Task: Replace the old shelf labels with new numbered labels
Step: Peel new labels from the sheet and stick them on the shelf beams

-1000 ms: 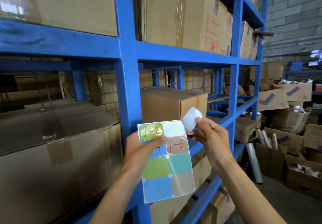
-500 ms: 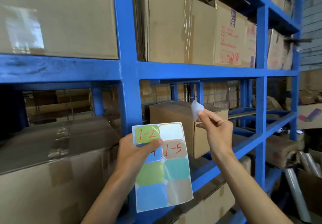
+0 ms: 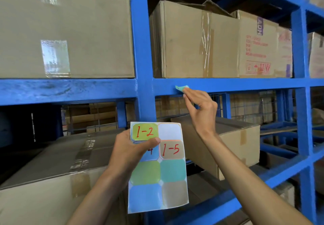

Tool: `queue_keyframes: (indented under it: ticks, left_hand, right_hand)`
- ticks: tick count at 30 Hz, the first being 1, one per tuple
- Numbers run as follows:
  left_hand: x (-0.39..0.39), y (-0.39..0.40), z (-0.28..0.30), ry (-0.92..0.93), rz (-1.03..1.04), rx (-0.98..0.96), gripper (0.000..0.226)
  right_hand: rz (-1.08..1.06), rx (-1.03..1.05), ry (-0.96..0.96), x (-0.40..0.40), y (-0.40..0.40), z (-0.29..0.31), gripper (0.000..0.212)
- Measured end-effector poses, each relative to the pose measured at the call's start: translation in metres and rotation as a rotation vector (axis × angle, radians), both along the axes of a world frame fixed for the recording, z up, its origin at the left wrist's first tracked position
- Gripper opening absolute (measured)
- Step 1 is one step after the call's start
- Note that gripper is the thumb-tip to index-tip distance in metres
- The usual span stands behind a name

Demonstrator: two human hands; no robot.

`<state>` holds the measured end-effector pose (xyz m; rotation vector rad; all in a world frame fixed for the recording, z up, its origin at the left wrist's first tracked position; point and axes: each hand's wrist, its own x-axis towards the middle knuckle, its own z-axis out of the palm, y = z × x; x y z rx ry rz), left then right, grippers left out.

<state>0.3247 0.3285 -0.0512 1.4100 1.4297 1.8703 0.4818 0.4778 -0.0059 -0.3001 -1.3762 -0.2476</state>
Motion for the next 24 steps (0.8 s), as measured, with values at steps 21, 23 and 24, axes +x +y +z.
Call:
queue_keyframes:
  ticks: [21,23,24]
  left_hand:
    - [0.002,0.012,0.008,-0.005,-0.022,-0.05,0.025]
    - [0.002,0.013,0.007,-0.002,-0.02,-0.053,0.026]
    - [0.002,0.014,0.006,-0.001,-0.019,-0.057,0.027]
  right_hand:
    - [-0.251,0.193,-0.054,-0.017,0.039,0.012,0.03]
    - [-0.256,0.205,-0.053,-0.018,0.04,0.013,0.029]
    - [-0.259,0.206,-0.056,-0.018,0.041,0.013,0.029]
